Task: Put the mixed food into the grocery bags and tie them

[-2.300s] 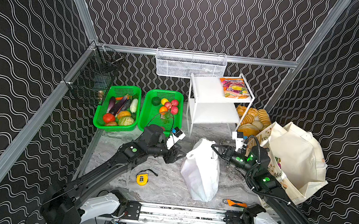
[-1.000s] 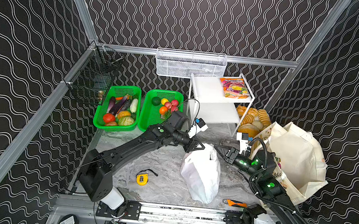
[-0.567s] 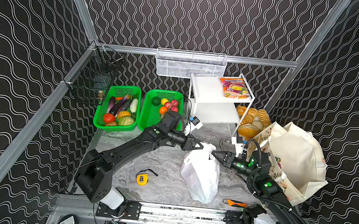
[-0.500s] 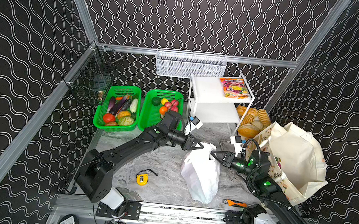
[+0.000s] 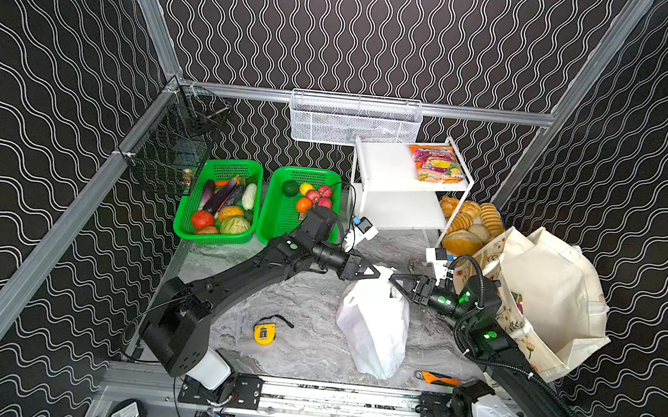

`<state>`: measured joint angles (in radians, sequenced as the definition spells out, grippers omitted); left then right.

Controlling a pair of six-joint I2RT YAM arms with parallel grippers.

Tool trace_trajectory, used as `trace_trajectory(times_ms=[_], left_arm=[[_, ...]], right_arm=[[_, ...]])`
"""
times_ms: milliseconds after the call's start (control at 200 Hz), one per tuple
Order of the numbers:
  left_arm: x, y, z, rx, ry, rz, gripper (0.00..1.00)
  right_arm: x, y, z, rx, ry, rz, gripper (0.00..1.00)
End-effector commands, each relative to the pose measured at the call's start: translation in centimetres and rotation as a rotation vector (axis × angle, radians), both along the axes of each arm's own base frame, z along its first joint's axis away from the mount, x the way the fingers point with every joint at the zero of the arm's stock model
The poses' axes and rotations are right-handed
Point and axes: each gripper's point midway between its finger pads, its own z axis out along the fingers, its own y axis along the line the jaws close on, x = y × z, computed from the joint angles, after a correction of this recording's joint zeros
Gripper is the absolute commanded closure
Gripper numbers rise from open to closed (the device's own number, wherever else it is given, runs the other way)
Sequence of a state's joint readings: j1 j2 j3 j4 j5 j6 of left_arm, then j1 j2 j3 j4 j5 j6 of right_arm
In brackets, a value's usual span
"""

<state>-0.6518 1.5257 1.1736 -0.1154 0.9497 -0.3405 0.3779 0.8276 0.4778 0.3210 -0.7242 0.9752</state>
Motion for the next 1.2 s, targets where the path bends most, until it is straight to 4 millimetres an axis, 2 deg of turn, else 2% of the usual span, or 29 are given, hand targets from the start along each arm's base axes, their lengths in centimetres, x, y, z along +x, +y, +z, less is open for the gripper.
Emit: trace_trajectory(times_ms=[0, 140, 275, 471, 591, 676, 766, 876, 956, 1056, 1081, 1141, 1196], left_arm=[[-0.3, -0.1, 0.6, -0.028, 0.001, -0.015, 1.0], [-0.2, -0.1, 0.5, -0.024, 0.003, -0.015, 1.0], [-0.2, -0.2, 0.5, -0.033, 0.007, -0.017, 1.0], [-0.3, -0.1, 0.6, -0.029, 0.004, -0.019, 1.0], [-0.3, -0.1, 0.7, -0.035, 0.002, -0.017, 1.0], [-0.3, -0.1, 0.7, -0.036, 0.004, -0.017, 1.0], [-0.3, -0.1, 0.7, -0.04, 0.004, -0.016, 1.0], [-0.1, -0.2, 0.8, -0.038, 0.0, -0.01, 1.0], [0.1, 0.0, 0.8, -0.025, -0.013, 0.006, 1.0], [0.1, 0.2, 0.8, -0.011, -0.025, 0.016, 1.0], [0.1, 0.2, 0.8, -0.009, -0.028, 0.019, 0.95], [0.0, 0.4, 0.7, 0.001, -0.025, 0.025, 0.69], [-0.2, 0.7, 0.5, 0.024, -0.037, 0.026, 0.54]], right_arm=[[-0.6, 0.1, 1.0, 0.015, -0.058, 0.023, 0.67], [-1.5, 0.1, 1.1, 0.042, -0.068, 0.051, 0.62], [-1.3, 0.3, 1.0, 0.014, -0.068, 0.063, 0.63], [0.0, 0.3, 0.9, 0.0, -0.062, 0.019, 0.86], [0.2, 0.3, 0.5, -0.009, -0.056, 0.014, 0.88], [0.0, 0.2, 0.5, -0.007, -0.066, 0.011, 0.81], [-0.2, 0.1, 0.4, -0.013, -0.072, 0.012, 0.81], [-0.2, -0.1, -0.1, -0.049, -0.067, 0.003, 1.0], [0.1, -0.7, -1.0, -0.087, -0.058, -0.043, 1.0], [-0.1, -0.9, -1.0, -0.082, -0.061, -0.05, 1.0], [-0.1, -0.8, -1.0, -0.079, -0.06, -0.047, 1.0], [-0.2, -0.7, -0.9, -0.075, -0.054, -0.038, 1.0], [0.0, -0.7, -0.9, -0.077, -0.052, -0.043, 1.0]])
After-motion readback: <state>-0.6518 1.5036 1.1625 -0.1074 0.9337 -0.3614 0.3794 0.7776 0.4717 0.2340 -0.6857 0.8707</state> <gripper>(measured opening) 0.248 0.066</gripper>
